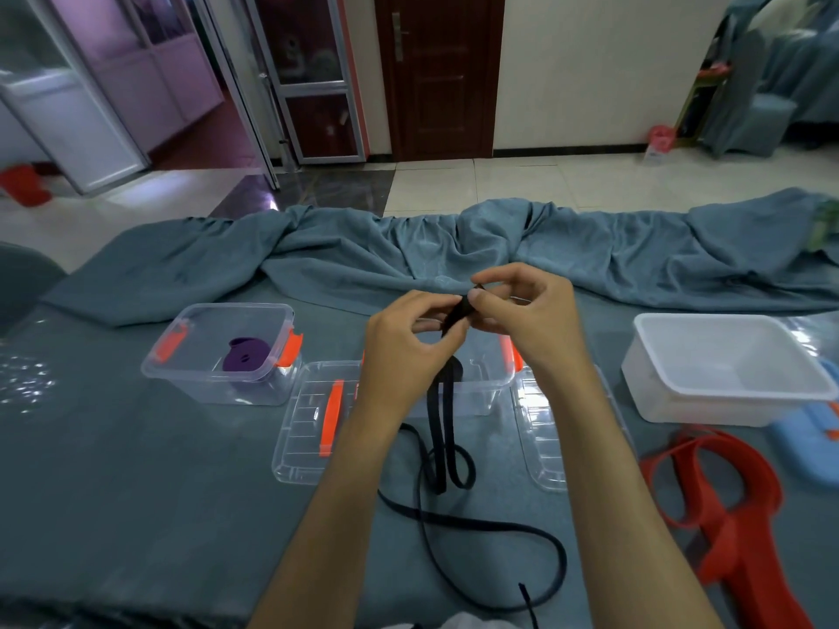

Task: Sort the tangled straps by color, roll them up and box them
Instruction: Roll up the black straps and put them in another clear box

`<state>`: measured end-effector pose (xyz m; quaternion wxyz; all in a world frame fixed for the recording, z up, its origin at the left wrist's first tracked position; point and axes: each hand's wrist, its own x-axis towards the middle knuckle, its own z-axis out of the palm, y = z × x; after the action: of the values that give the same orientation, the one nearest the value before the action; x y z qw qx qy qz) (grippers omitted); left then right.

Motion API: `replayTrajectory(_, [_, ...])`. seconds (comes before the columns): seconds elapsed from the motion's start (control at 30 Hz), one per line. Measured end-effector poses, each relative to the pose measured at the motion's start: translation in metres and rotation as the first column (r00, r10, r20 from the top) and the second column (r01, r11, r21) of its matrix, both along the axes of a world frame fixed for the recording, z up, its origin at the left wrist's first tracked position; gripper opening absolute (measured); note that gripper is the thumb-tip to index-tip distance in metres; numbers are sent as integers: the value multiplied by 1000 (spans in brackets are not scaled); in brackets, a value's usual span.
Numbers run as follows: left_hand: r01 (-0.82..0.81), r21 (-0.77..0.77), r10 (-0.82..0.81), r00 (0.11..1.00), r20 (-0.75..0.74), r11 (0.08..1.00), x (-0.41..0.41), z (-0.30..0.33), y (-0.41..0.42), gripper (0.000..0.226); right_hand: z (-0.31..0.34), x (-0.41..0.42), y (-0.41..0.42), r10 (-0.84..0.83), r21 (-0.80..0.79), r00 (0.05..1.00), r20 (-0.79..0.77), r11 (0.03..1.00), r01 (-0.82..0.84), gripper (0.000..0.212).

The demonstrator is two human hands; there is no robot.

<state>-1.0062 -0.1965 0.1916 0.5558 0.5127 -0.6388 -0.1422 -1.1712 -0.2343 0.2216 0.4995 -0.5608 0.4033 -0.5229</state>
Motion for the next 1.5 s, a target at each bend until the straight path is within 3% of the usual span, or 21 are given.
replayTrajectory(0.13, [41, 141, -14, 981, -191, 989, 2, 4, -2, 22, 2, -1, -3, 0, -74, 996, -89, 997, -6, 12])
replayTrajectory(0.33, [45, 65, -42, 998, -41, 997, 6, 8, -6, 20, 5, 2, -4, 44, -27, 999, -5, 999, -44, 7])
replayTrajectory(0.43, [41, -18, -41, 998, -40, 999, 6, 8, -6, 26, 4, 2, -5, 47, 73, 990, 134, 996, -58, 11])
replayTrajectory(0.6, [-51, -126, 23, 976, -216, 991, 1, 8, -8, 14, 1, 8, -7, 154, 264, 954, 257, 938, -223, 17])
replayTrajectory(0.77, [-79, -141, 3, 882, -472, 987, -10, 5, -11, 12, 0, 14, -10, 214, 251, 883, 419, 907, -339, 17])
replayTrajectory(0.9, [-31, -119, -51, 780, -624, 992, -17, -2, -17, 14, -2, 20, -11, 158, 235, 864, 477, 925, -298, 24])
replayTrajectory(1.1, [89, -63, -109, 825, -555, 994, -3, -11, -24, 25, -7, 20, -16, 128, 222, 843, 522, 934, -279, 19])
replayTrajectory(1.33, [15, -35, -35, 719, -694, 999, 2, -2, -26, 14, -9, 28, -15, 119, 268, 915, 385, 934, -234, 19])
replayTrajectory(1.5, [53, -39, -66, 757, -650, 998, 2, -8, -26, 13, -10, 27, -19, 112, 270, 893, 436, 930, -248, 22])
